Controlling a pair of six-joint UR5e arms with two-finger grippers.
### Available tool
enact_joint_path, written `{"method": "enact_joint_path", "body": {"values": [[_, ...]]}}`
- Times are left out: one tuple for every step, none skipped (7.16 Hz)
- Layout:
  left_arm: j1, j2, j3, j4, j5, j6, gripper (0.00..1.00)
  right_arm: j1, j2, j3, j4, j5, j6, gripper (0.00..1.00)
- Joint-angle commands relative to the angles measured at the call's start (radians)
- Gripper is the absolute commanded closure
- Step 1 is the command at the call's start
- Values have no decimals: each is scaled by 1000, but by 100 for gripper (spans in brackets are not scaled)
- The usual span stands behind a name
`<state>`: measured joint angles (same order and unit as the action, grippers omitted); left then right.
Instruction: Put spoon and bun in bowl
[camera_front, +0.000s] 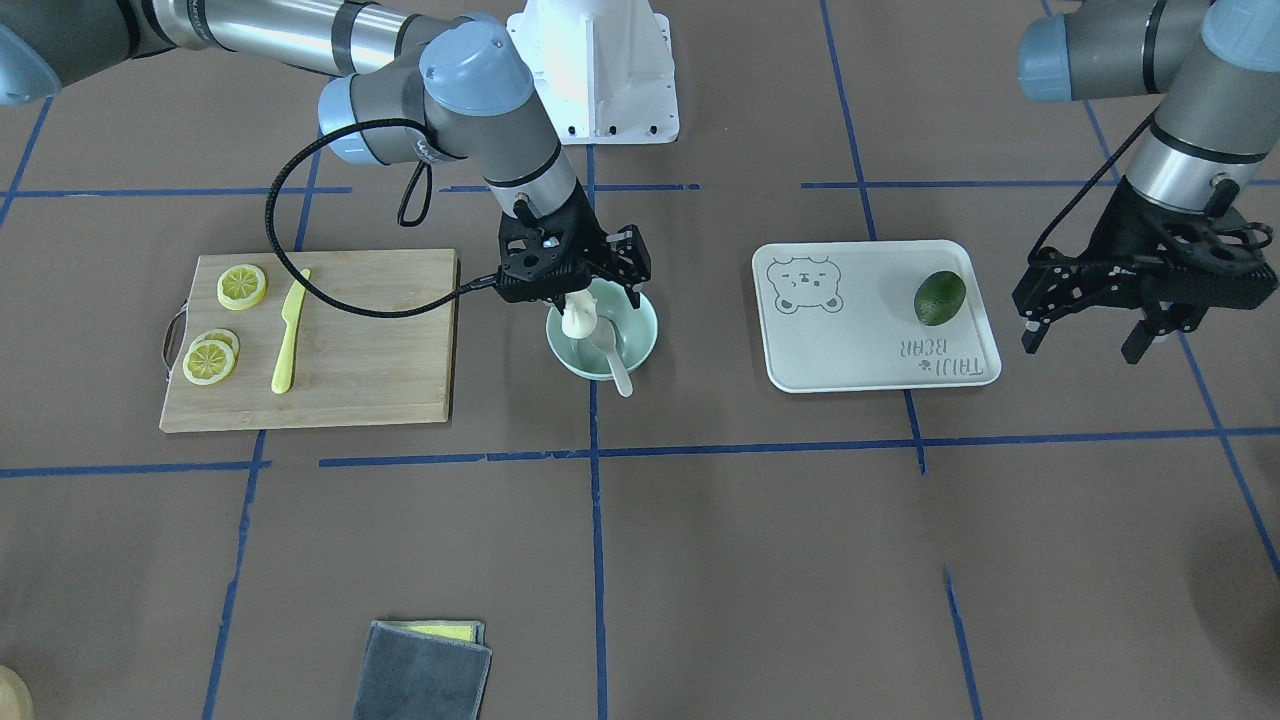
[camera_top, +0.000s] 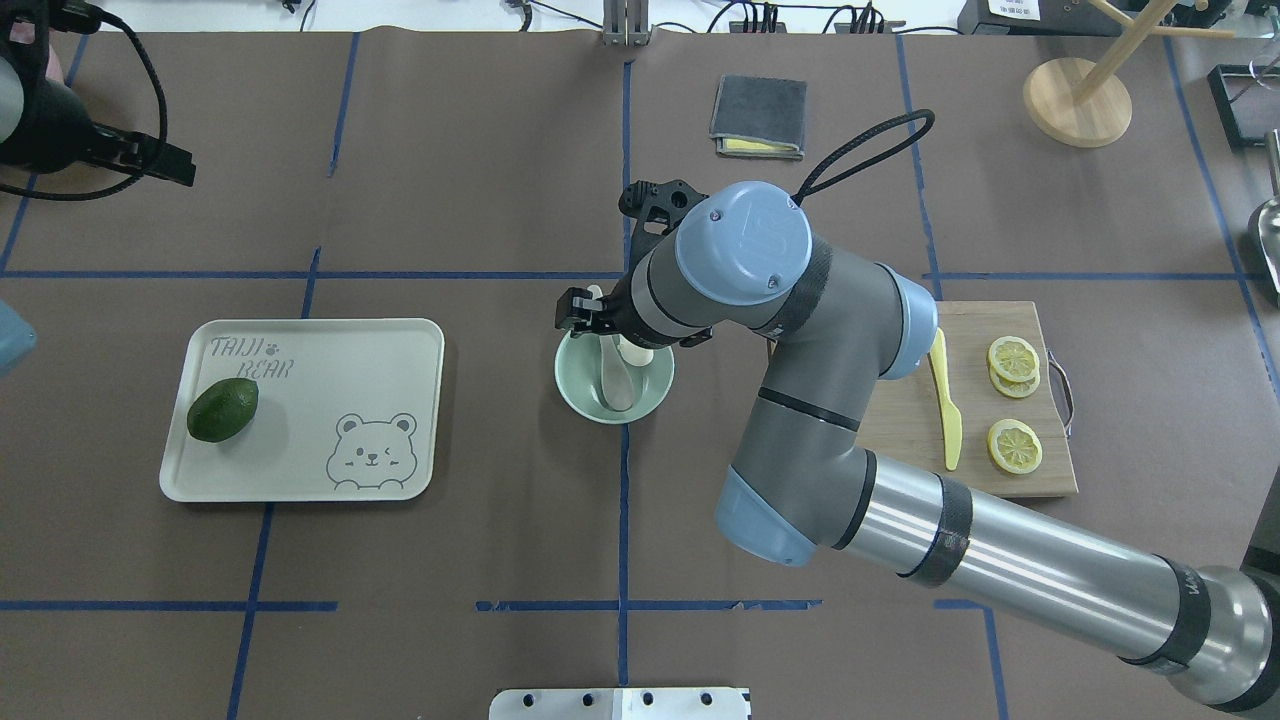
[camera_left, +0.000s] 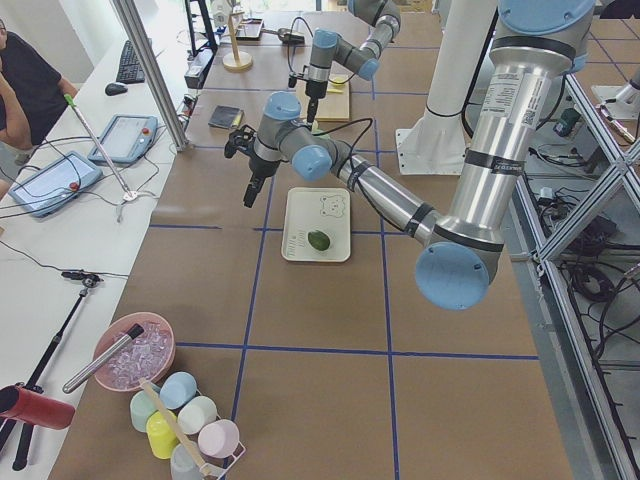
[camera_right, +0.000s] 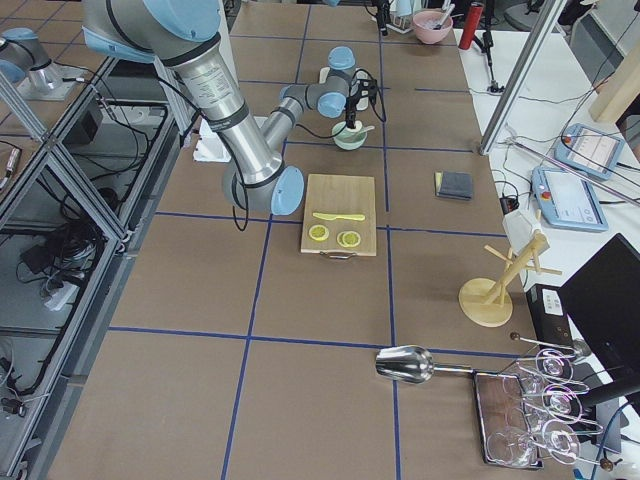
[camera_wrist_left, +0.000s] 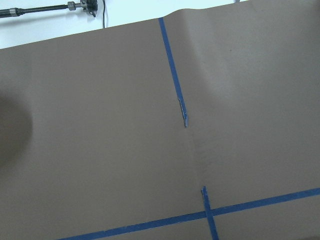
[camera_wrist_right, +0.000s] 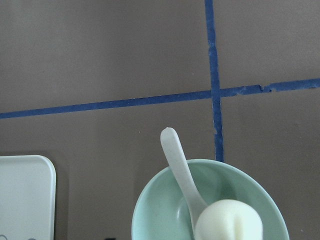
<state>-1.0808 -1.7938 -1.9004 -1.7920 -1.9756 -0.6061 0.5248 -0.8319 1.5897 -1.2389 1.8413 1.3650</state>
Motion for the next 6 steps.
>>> {"method": "enact_joint_path", "body": {"values": [[-45,37,3,-1,-2,87,0,-9,10,-2,-1,-19,17,0],[-59,43,3,-1,-2,116,0,-17,17,-4,-2,-23,20,0],[-70,43,6,0,-2,130,0,-23,20,-5,-2,-31,25,0],[-70,43,12,-1,-2,132,0,-25,22,-5,-2,-34,25,0],[-70,43,14,-1,0,132,0,-26,22,-5,-2,-34,25,0],[-76,63,15,0,-2,147,0,-26,20,-5,-2,-34,25,0]]}}
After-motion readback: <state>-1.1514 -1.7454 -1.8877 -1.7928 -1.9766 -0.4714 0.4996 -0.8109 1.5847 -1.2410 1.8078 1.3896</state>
